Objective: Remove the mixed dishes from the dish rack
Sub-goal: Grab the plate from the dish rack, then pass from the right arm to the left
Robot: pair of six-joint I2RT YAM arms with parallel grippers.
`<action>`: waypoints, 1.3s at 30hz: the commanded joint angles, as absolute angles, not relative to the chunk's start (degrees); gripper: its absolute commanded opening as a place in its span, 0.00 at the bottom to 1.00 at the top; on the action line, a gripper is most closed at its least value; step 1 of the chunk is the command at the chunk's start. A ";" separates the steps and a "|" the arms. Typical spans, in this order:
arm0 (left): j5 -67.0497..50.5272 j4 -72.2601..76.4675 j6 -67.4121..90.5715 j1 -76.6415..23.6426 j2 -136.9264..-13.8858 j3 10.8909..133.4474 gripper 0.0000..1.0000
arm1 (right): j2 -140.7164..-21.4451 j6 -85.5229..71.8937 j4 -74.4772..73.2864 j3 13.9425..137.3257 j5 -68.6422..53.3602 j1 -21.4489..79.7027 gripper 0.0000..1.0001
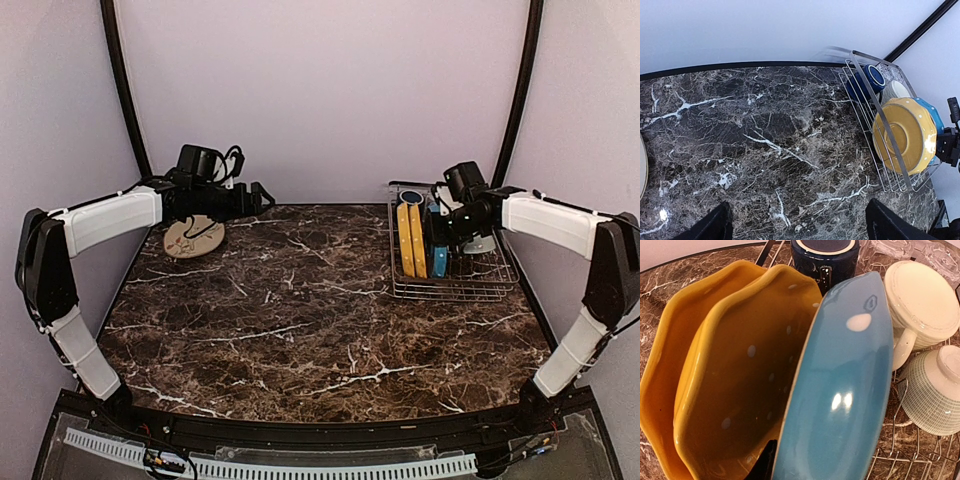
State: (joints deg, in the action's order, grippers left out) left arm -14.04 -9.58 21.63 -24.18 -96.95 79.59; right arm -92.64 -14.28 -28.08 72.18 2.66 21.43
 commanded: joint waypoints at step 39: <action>-23.44 -8.24 23.86 -24.80 -95.94 82.19 0.91 | -75.57 10.82 -22.49 83.52 11.73 33.08 0.00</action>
